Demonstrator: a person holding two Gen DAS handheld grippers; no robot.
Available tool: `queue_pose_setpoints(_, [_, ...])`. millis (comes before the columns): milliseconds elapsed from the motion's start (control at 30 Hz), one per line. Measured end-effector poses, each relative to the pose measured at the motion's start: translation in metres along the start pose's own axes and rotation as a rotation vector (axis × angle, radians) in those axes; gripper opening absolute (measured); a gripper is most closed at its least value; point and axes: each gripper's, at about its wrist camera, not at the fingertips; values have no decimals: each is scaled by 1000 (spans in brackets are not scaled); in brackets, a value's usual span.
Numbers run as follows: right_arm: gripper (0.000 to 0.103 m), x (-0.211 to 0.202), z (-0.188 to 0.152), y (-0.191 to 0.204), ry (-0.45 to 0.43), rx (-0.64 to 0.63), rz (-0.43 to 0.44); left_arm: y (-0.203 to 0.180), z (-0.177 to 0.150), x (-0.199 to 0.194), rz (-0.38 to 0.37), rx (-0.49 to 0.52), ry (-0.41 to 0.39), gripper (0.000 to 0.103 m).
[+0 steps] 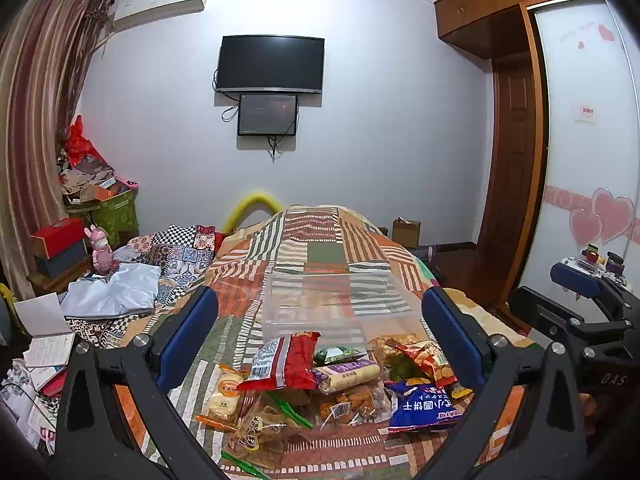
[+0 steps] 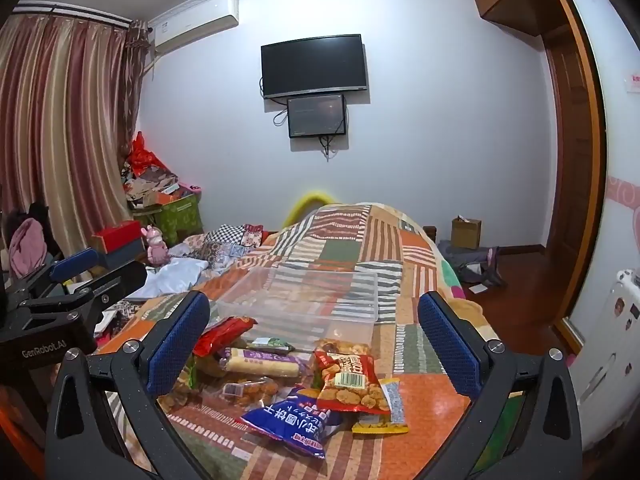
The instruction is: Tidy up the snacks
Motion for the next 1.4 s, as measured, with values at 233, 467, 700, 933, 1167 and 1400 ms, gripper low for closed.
queue_pose_setpoints(233, [103, 0, 0, 0, 0, 2, -2, 1, -2, -1, 1, -1, -2, 103])
queue_pose_setpoints(467, [103, -1, 0, -1, -1, 4, -4, 2, -5, -2, 4, -1, 1, 103])
queue_pose_setpoints(700, [103, -1, 0, -1, -2, 4, -3, 1, -4, 0, 4, 2, 4, 103])
queue_pose_setpoints(933, [103, -2, 0, -1, -2, 8, -4, 0, -5, -1, 2, 1, 4, 103])
queue_pose_setpoints(1167, [103, -3, 0, -2, -3, 8, -4, 0, -6, -1, 0, 2, 7, 103])
queue_pose_setpoints(1400, [103, -4, 0, -2, -6, 5, -4, 0, -5, -1, -2, -2, 10, 103])
Point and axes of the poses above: each gripper's, at about its wrist camera, not at the fingertips, and x roughly the way its jaws point, y to its left, z to its top, and after that the axes turned 15 degrees about -x, right-handed
